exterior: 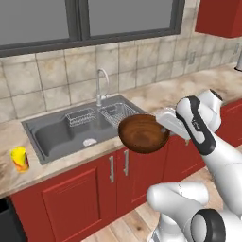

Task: Pick the cup and bowl from the counter and place them on the counter next to the sink.

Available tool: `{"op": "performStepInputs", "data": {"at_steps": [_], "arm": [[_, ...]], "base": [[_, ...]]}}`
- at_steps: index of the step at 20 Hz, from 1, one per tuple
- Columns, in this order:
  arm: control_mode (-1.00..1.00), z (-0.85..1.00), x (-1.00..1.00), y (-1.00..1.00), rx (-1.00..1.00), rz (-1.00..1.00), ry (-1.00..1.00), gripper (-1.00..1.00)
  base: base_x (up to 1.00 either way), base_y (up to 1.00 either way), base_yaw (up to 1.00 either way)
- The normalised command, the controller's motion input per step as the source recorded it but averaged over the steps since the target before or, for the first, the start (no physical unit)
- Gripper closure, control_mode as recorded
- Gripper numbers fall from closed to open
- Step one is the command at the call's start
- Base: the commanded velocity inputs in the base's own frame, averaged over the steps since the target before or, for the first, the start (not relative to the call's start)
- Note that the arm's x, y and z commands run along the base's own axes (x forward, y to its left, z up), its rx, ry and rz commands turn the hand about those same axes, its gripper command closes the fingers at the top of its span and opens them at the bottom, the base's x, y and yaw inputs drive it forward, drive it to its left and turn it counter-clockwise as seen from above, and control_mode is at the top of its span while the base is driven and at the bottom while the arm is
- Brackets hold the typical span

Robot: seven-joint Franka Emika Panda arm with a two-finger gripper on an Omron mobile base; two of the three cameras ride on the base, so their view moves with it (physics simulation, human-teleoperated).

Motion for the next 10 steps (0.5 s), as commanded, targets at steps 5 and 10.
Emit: {"op": "performStepInputs", "data": {"at_steps": [5, 10], "arm": [[1.0, 0.0, 0.0, 0.0, 0.0, 0.0, 0.0, 1.0], [1.0, 0.0, 0.0, 0.0, 0.0, 0.0, 0.0, 1.0]], "base": [[0.49, -1.0, 0.0], [0.66, -1.0, 0.0]]}}
